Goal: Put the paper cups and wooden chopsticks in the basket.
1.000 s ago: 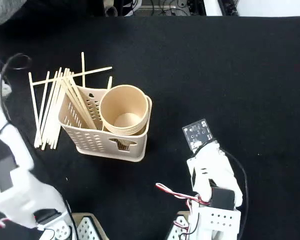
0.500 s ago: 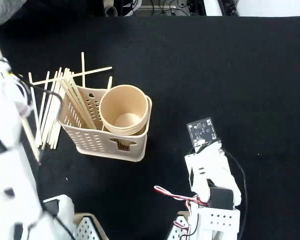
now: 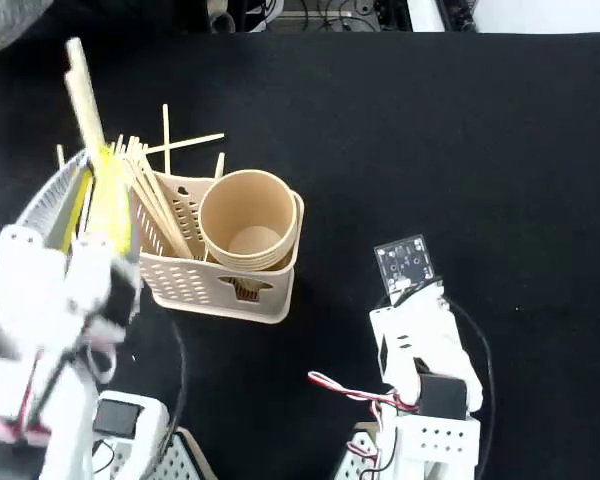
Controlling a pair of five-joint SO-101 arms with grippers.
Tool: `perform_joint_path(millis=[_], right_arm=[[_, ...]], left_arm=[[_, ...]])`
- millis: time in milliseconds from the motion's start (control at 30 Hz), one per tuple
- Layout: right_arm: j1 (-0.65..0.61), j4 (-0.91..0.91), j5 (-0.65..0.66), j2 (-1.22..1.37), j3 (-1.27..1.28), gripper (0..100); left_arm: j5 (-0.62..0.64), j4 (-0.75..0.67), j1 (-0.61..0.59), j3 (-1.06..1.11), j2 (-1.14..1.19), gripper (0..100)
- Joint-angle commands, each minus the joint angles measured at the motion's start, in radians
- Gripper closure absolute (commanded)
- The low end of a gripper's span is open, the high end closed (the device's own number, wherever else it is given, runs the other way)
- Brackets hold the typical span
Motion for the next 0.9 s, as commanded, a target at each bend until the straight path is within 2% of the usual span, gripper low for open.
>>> perform_joint_path(millis=[0, 100, 267, 333, 467, 600, 700, 867], right_arm=[[-0.014, -0.018, -0.006, -0.070, -0.002, 98.6], [-0.014, -0.018, -0.006, -0.070, -0.002, 98.6], [-0.014, -0.003, 0.052, -0.070, -0.002, 98.6], [-0.014, 0.006, 0.098, -0.070, -0.002, 98.6], [-0.014, 0.006, 0.115, -0.070, -0.002, 98.6], [-0.014, 0.005, 0.118, -0.070, -0.002, 98.6], [-0.014, 0.005, 0.118, -0.070, -0.002, 98.6], [-0.014, 0.005, 0.118, -0.070, -0.002, 98.6]], left_arm=[[0.003, -0.183, 0.016, 0.137, -0.087, 97], [0.003, -0.267, 0.015, 0.180, -0.130, 97], [0.003, -0.307, 0.015, 0.217, -0.130, 97], [0.035, -0.396, -0.027, 0.257, -0.130, 97], [0.187, -0.559, -0.137, 0.371, -0.103, 97], [0.213, -0.666, -0.219, 0.478, -0.032, 97], [0.213, -0.766, -0.231, 0.549, 0.012, 97], [0.213, -0.793, -0.229, 0.595, 0.040, 97]])
